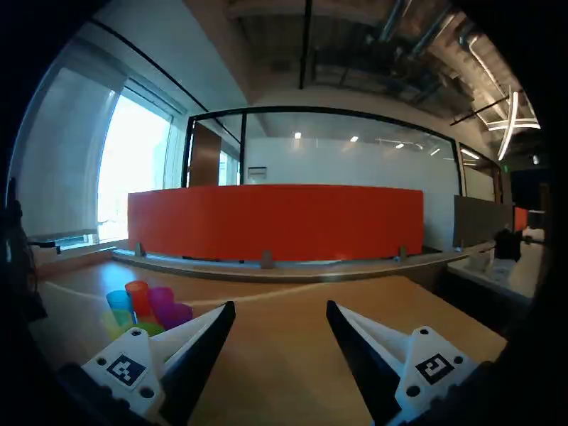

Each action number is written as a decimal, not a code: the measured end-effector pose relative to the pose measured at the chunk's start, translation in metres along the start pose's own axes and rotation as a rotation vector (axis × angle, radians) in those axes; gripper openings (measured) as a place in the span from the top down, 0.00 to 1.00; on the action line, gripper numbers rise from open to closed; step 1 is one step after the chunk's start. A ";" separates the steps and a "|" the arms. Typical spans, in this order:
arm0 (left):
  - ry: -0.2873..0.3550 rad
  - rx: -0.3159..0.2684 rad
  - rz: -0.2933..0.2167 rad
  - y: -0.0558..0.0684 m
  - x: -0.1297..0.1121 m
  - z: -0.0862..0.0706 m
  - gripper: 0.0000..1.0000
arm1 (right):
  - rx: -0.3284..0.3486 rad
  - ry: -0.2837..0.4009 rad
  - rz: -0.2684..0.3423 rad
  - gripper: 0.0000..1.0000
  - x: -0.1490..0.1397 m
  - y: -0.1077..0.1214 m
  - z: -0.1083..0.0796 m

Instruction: Pour water

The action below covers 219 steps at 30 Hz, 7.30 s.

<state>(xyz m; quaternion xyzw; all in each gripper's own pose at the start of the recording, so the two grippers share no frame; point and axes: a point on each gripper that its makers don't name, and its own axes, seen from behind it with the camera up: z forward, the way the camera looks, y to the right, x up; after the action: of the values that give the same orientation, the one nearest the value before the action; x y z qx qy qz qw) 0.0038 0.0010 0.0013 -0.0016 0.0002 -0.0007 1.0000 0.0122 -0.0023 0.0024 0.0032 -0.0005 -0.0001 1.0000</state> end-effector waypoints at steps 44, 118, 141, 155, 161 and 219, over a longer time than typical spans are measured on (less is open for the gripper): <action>-0.035 -0.301 -0.009 0.049 0.138 0.039 0.00 | 0.199 -0.028 0.016 0.00 0.132 -0.046 0.023; -0.480 -0.766 0.249 0.121 -0.061 0.077 0.00 | 0.770 -0.477 -0.272 0.00 -0.053 -0.175 0.011; -0.615 -0.783 0.319 0.116 -0.134 0.093 0.00 | 0.783 -0.558 -0.324 0.00 -0.107 -0.185 0.014; -0.645 -0.798 0.335 0.124 -0.154 0.103 0.00 | 0.784 -0.581 -0.337 0.00 -0.124 -0.189 0.019; -0.649 -0.811 0.338 0.131 -0.156 0.107 0.00 | 0.781 -0.592 -0.336 0.00 -0.132 -0.193 0.023; -0.607 -0.797 0.297 0.151 -0.151 0.123 0.14 | 0.784 -0.566 -0.310 0.07 -0.139 -0.208 0.039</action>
<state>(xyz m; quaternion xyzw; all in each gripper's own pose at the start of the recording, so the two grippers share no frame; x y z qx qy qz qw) -0.1473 0.1531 0.1241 -0.3822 -0.2892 0.1419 0.8661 -0.1271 -0.2104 0.0395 0.3783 -0.2712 -0.1491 0.8724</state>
